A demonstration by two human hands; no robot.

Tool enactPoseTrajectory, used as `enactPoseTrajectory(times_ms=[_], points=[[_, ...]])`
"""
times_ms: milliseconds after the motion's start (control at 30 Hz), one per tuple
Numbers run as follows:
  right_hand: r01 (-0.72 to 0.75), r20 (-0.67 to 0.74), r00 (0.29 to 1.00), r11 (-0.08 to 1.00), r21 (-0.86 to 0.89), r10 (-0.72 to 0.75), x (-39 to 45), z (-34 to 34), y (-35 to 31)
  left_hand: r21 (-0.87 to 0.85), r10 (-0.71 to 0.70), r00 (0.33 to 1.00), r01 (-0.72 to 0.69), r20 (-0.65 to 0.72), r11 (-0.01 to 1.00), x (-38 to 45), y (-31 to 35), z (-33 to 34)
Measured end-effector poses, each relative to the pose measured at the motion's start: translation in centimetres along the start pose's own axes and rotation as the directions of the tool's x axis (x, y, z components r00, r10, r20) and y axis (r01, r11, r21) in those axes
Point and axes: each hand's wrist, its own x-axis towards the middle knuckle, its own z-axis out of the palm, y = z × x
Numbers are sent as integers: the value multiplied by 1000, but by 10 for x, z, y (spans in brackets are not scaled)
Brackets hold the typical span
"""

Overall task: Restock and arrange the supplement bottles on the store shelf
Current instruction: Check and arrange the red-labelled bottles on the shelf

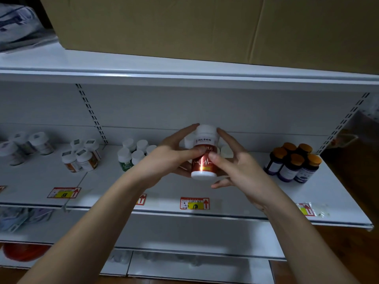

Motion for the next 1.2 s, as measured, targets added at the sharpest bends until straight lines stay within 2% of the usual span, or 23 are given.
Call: enactPoseTrajectory(times_ms=[133, 200, 367, 567, 700, 767, 800, 867, 933, 967, 1000, 1067, 1100, 1200], points=[[67, 5, 998, 997, 46, -67, 3, -2, 13, -46, 96, 994, -94, 48, 994, 2, -9, -1], [72, 10, 997, 996, 61, -73, 3, -5, 21, -7, 134, 990, -134, 49, 991, 3, -15, 0], [86, 11, 996, 996, 13, -86, 7, -10, 38, 26, 160, 986, -161, 48, 987, 5, -23, 3], [96, 3, 995, 993, -62, -96, 16, -10, 53, 118, 198, 978, -190, -59, 975, 18, -25, 1], [96, -11, 995, 994, -46, -97, 23, -13, 66, 90, 167, 979, -158, -112, 983, 33, -30, 2], [74, -83, 993, 996, -54, -79, 30, -18, 74, 52, 154, 980, -149, -128, 988, 43, -29, 0], [62, -164, 984, 998, -27, -66, 34, -21, 80, 42, 152, 979, -148, -136, 988, 47, -27, -1], [78, -417, 903, 994, -76, -103, 40, -32, 102, 72, 168, 973, -158, -158, 985, 58, -17, -6], [60, -590, 772, 952, -301, -235, 46, -49, 132, 115, 202, 964, -184, -172, 976, 71, -7, -9], [8, -596, 755, 914, -407, -272, 50, -57, 147, 118, 213, 960, -193, -183, 974, 78, -3, -9], [-65, -560, 786, 865, -497, -263, 55, -65, 162, 118, 213, 957, -192, -199, 974, 86, 0, -9], [-224, -445, 888, 741, -633, -111, 64, -75, 184, 133, 193, 953, -166, -233, 977, 103, 4, -8], [-279, -403, 915, 667, -691, -34, 66, -78, 194, 144, 182, 951, -149, -248, 978, 112, 4, -7], [-308, -346, 938, 483, -820, 11, 68, -80, 212, 196, 165, 948, -113, -271, 974, 136, 0, -7]])
